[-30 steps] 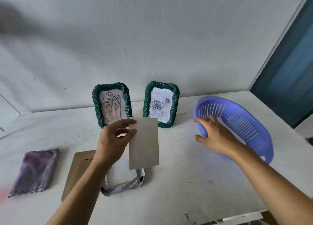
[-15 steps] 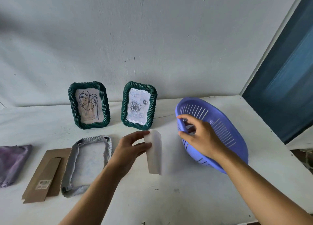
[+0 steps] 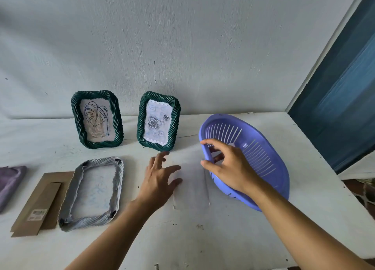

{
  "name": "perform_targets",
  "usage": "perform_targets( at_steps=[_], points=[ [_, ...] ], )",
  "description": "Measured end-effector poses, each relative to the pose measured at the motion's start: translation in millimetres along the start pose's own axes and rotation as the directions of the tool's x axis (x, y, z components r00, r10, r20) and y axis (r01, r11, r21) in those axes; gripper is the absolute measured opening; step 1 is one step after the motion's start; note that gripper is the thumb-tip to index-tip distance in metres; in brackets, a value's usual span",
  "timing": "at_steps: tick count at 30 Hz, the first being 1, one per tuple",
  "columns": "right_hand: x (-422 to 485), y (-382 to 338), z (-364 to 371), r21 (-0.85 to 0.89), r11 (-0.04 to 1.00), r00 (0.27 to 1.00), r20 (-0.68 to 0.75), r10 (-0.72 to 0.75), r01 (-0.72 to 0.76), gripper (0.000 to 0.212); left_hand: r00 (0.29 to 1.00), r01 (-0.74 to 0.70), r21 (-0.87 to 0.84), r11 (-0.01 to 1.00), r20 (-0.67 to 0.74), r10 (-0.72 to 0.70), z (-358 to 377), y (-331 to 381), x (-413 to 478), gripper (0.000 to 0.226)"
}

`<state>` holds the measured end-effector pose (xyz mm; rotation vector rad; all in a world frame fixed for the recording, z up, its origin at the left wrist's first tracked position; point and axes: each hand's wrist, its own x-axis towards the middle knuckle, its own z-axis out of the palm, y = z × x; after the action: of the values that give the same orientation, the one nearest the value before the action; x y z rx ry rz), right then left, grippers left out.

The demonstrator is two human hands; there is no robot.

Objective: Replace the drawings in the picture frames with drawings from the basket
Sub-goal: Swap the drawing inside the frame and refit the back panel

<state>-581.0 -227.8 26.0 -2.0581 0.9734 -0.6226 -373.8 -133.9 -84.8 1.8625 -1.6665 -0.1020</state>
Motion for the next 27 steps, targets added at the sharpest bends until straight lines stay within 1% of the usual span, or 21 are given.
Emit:
perform_targets(
  at_steps=[1,3,7,9,11,13,17,20,23,27],
  points=[
    [-1,1,1,-0.007,1.000,1.000,0.008,-0.001,0.001,0.043,1.000,-0.009,0.080,0.997,-0.003,0.009,-1,0,0,0.031],
    [-2,1,1,-0.013,1.000,1.000,0.015,-0.003,0.004,0.044,0.999,-0.027,0.134,0.991,0.032,0.023,-8,2,-2,0.028],
    [-2,0,1,-0.001,1.000,1.000,0.009,-0.003,0.003,0.043,0.962,-0.175,0.173,0.969,0.240,0.131,-21,-11,-19,0.044],
    [-2,-2,2,0.004,1.000,1.000,0.013,-0.005,0.005,0.044,0.946,-0.207,0.201,0.957,0.291,0.144,-21,-16,-28,0.047],
    [-2,-3,5,0.003,1.000,1.000,0.016,-0.006,0.006,0.045,0.940,-0.226,0.240,0.944,0.308,0.146,-19,-14,-30,0.048],
    [-1,-3,8,0.005,1.000,1.000,0.016,-0.010,0.010,0.045,0.948,-0.207,0.246,0.947,0.291,0.131,-16,-8,-28,0.050],
    [-1,-3,14,-0.010,1.000,0.999,0.026,-0.021,0.021,0.046,0.982,-0.115,0.234,0.965,0.175,0.074,-6,7,-27,0.049],
    [-1,-5,19,-0.041,0.998,0.999,0.022,-0.036,0.037,0.046,0.991,-0.064,0.245,0.968,0.130,0.033,1,15,-30,0.050],
    [-1,-4,27,-0.053,0.997,0.998,0.026,-0.056,0.058,0.047,0.992,-0.035,0.243,0.969,0.126,0.005,1,15,-30,0.051],
    [-1,5,42,-0.089,0.994,0.997,0.050,-0.061,0.065,0.050,0.983,-0.027,0.250,0.968,0.184,-0.020,-1,15,-30,0.054]
  ],
)
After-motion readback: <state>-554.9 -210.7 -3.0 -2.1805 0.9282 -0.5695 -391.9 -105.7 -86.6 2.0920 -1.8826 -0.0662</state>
